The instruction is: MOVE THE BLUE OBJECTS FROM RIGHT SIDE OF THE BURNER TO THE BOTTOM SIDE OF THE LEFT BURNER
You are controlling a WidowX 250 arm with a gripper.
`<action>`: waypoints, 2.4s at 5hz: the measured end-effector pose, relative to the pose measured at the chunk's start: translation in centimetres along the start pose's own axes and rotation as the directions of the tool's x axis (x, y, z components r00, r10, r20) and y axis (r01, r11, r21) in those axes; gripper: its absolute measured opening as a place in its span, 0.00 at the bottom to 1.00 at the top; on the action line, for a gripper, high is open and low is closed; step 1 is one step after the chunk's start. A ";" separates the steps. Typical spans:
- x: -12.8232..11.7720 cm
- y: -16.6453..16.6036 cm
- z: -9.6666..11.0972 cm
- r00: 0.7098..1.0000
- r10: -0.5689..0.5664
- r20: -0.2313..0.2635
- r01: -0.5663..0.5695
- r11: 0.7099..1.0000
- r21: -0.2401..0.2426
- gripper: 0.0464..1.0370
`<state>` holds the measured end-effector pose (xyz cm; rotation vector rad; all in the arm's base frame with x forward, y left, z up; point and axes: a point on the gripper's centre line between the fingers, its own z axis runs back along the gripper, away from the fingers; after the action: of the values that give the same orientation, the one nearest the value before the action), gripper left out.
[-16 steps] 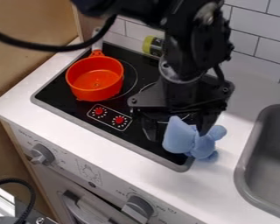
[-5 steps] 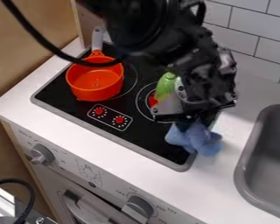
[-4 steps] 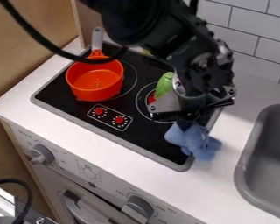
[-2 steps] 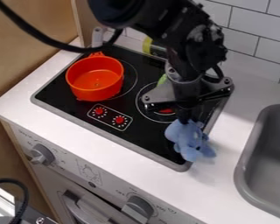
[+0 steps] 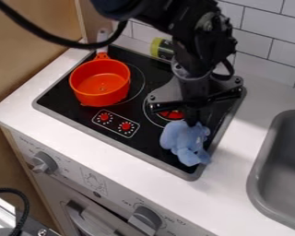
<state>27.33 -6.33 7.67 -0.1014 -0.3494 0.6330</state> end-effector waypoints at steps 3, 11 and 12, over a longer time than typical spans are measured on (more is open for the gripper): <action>3.0 1.7 5.8 0.991 -0.069 -0.118 0.077 0.995 0.065 0.01; 11.0 16.5 4.5 0.894 -0.441 -0.074 0.447 0.888 0.111 0.01; 11.8 17.8 3.8 0.890 -0.453 -0.042 0.455 0.886 0.092 0.01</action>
<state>24.89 14.90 11.06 0.0707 -0.3082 0.1808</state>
